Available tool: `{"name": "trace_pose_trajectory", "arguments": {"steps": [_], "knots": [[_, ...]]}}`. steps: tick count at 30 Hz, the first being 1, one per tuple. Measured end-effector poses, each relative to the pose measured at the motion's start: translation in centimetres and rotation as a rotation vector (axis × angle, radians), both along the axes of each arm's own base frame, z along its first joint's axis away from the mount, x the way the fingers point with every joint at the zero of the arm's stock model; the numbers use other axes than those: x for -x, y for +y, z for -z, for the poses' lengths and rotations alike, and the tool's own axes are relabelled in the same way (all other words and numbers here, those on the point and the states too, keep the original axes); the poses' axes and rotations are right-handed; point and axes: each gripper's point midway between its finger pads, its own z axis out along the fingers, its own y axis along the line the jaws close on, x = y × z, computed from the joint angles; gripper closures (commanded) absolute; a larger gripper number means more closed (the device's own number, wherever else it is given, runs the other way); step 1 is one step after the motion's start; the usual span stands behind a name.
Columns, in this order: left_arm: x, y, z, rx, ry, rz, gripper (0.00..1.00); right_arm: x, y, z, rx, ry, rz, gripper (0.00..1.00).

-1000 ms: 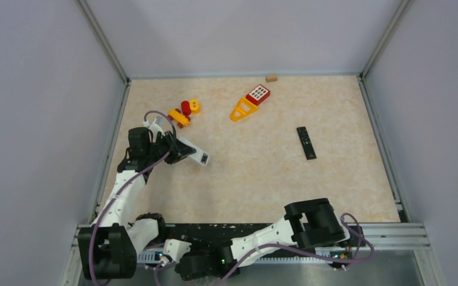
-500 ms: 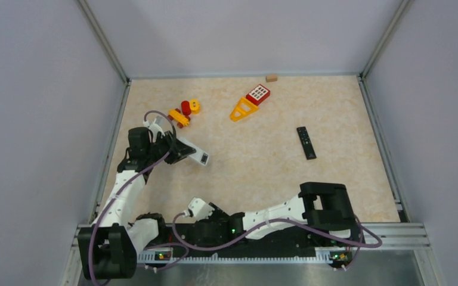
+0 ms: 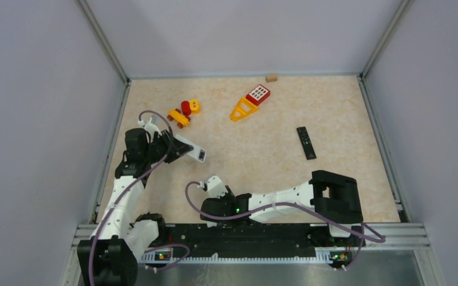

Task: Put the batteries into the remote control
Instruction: Pick up the battery cover at the center of the board.

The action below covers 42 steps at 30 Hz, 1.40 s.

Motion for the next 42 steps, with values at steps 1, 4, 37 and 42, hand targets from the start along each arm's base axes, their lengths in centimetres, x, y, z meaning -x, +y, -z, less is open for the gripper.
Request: {"name": "trace_pose_trajectory", "arguments": {"steps": [1, 4, 37, 42], "knots": [[0.0, 0.1, -0.2, -0.006, -0.010, -0.010, 1.00, 0.3, 0.1, 0.1, -0.006, 0.017, -0.002, 0.48], [-0.2, 0.5, -0.7, -0.020, -0.034, -0.040, 1.00, 1.2, 0.4, 0.3, -0.023, 0.076, -0.004, 0.48], [-0.1, 2.0, 1.1, -0.059, -0.007, -0.151, 1.00, 2.7, 2.1, 1.9, -0.037, 0.218, 0.161, 1.00], [0.4, 1.7, 1.8, -0.041, 0.016, -0.135, 1.00, 1.4, 1.1, 1.7, -0.053, 0.187, 0.239, 1.00]]}}
